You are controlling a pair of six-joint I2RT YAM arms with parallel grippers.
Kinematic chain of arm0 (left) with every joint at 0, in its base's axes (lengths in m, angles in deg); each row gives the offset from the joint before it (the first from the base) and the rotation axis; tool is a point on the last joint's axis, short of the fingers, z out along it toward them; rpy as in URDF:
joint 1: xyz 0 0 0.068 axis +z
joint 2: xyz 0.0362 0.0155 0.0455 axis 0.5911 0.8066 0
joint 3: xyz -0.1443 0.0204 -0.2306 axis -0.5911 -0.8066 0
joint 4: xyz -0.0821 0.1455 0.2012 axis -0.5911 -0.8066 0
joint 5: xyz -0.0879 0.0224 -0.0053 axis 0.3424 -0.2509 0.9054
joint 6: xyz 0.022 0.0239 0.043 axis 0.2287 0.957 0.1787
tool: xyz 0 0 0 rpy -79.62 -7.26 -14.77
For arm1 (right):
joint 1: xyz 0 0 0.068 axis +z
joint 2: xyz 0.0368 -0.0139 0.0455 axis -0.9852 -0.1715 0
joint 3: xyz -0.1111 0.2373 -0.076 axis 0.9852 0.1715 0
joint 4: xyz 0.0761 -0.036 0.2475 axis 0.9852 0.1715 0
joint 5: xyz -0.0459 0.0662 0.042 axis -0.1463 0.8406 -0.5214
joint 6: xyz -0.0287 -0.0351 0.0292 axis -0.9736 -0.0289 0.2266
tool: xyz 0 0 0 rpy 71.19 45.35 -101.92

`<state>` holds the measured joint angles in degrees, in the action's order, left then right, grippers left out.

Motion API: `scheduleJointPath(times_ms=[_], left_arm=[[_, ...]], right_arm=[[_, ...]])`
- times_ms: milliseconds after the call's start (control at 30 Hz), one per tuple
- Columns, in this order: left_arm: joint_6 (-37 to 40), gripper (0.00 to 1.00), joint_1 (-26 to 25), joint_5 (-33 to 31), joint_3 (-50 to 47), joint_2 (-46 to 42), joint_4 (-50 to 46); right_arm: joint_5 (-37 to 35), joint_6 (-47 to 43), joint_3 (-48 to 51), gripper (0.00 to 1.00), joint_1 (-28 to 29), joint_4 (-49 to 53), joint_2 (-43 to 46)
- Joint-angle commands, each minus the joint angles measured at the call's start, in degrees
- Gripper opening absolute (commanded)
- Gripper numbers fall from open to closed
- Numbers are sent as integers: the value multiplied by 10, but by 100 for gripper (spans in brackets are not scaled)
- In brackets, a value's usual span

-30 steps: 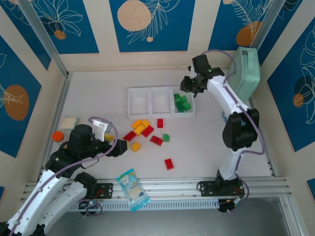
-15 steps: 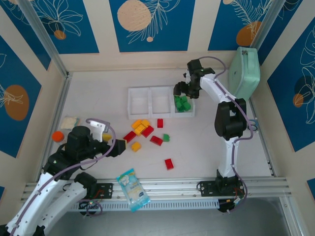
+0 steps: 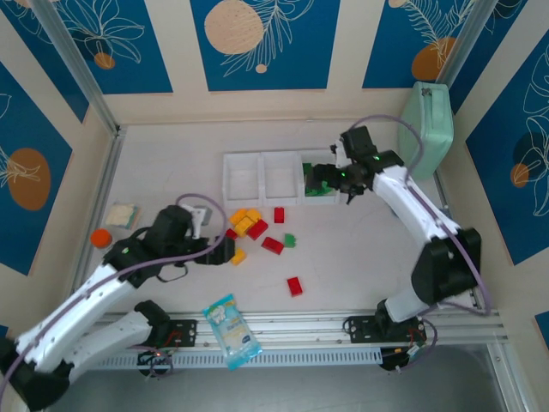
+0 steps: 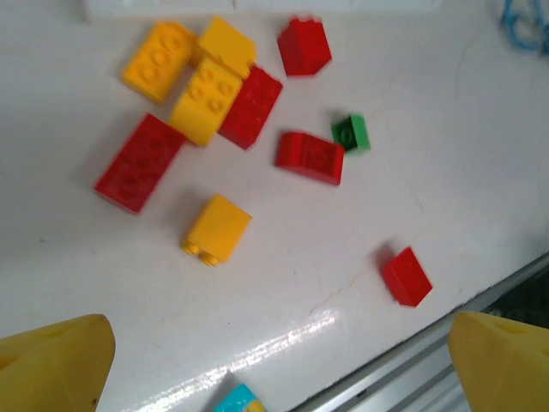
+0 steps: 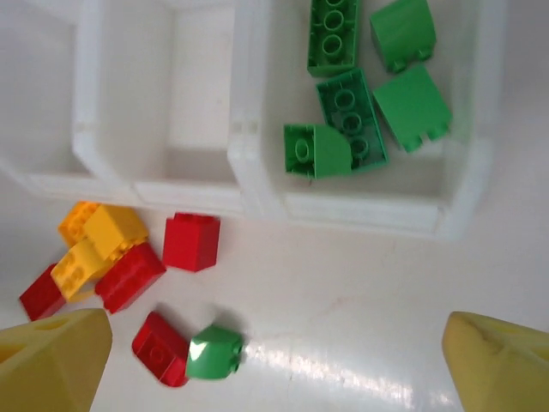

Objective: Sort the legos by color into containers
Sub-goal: Pick up the lego from the center of the table.

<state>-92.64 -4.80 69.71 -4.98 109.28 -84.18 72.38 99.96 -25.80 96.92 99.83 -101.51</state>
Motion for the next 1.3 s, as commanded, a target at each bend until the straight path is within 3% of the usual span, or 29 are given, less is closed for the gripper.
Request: scheduleJointPath(times_ms=[0, 100, 267, 533, 667, 1000, 1267], left_arm=[[-28, 99, -76, -81, 68, 79, 5], [-15, 99, -113, -88, 130, 178, 4], [14, 99, -134, -104, 196, 302, 11], [-8, 97, -138, -112, 284, 444, 4], [-13, 89, -141, -101, 343, 524, -20], [-27, 89, -143, -93, 439, 645, -69], [-25, 74, -144, -73, 494, 714, -89]], right_arm=[[49, 19, 84, 100, -14, -18, 83], [69, 35, 156, 99, -31, -39, 165], [165, 70, 262, 100, -115, -74, 257], [198, 60, 323, 100, -138, -61, 327], [205, 63, 334, 100, -143, -59, 339], [200, 62, 333, 100, -149, -57, 346], [198, 64, 335, 100, -154, -60, 350]])
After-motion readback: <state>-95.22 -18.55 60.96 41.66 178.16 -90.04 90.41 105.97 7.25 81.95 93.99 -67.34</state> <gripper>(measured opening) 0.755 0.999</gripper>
